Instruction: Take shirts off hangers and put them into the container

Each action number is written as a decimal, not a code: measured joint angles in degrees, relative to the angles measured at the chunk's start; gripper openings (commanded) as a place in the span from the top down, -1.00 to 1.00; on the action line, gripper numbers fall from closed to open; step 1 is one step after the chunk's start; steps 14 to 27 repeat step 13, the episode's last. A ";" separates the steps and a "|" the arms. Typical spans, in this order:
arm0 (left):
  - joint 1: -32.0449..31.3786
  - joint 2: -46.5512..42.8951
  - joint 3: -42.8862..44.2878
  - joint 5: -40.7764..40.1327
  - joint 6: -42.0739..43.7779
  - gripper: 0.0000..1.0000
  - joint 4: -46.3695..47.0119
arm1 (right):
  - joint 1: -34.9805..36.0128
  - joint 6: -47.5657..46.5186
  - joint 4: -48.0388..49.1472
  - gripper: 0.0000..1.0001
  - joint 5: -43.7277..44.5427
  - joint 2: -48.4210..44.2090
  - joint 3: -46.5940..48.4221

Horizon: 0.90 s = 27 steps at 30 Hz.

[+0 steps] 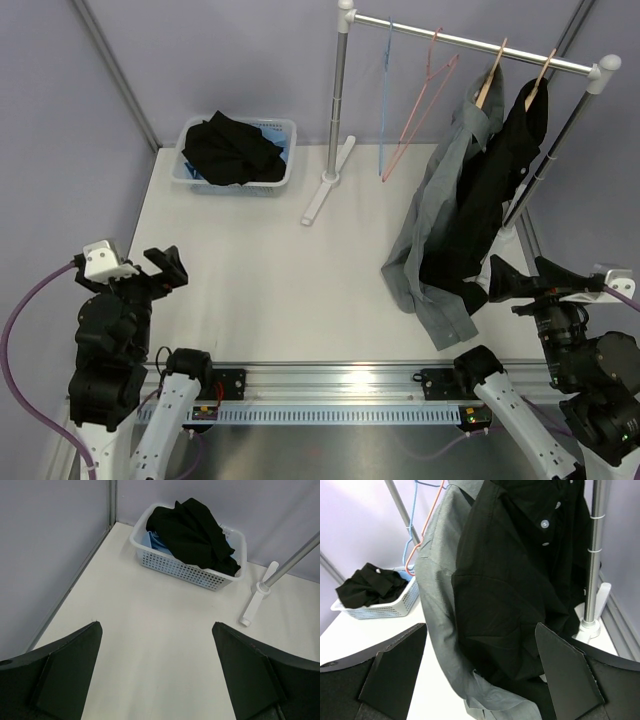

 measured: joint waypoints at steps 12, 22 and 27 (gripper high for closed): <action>-0.11 1.64 -0.28 -0.13 -0.46 -0.98 -0.81 | 0.00 -1.11 0.70 -0.99 1.25 -1.20 -0.72; -0.11 1.99 -0.28 -0.13 -0.50 -0.98 -0.81 | 0.00 -1.11 0.74 -0.99 1.22 -1.20 -0.72; -0.11 1.99 -0.28 -0.13 -0.50 -0.98 -0.81 | 0.00 -1.11 0.74 -0.99 1.22 -1.20 -0.72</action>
